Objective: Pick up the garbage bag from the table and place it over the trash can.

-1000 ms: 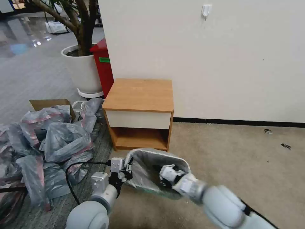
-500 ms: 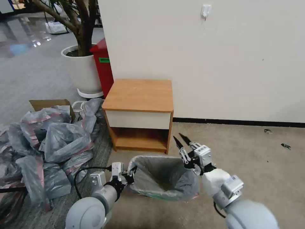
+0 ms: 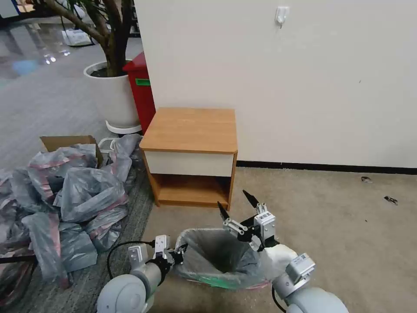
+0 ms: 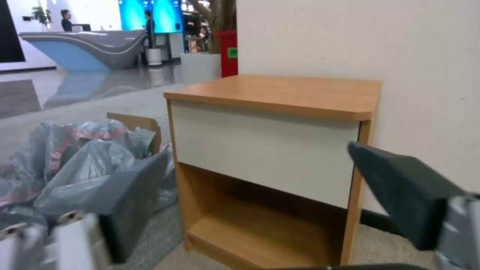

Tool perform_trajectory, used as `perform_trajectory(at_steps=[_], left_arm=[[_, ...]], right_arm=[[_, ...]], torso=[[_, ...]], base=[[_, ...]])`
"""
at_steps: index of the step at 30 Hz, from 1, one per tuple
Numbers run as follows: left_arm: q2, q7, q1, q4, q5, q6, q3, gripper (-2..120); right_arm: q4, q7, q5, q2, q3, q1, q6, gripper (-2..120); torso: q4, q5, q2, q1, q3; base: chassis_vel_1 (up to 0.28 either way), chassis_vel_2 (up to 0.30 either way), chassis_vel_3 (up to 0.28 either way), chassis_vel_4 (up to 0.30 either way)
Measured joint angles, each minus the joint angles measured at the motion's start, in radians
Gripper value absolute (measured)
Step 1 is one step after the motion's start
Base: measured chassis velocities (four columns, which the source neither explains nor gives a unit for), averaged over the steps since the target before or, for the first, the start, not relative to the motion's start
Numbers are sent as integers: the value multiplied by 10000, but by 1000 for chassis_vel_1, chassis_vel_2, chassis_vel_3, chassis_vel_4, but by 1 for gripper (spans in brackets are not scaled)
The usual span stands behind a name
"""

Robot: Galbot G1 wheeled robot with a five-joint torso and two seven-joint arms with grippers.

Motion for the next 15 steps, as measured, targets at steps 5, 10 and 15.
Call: perform_trajectory(at_steps=[5,10,15], left_arm=[[0,183,6,38,242,-15,55,12],[-1,318,-23,43,477,-34,91,31],[32,382,-18,-10,679,-52,97,48]], right_arm=[[-113,-71,-17,-19,-27,78,42,100],[-240,-149,-59,-11,-133,143,61,100],[-310,-179,-70,-3,-163,209,63,100]], torso=[[0,1,0,0,0],[-1,0,-1,-1,0],[-1,0,0,0,0]], base=[[0,0,0,0],[0,0,0,0],[0,0,0,0]])
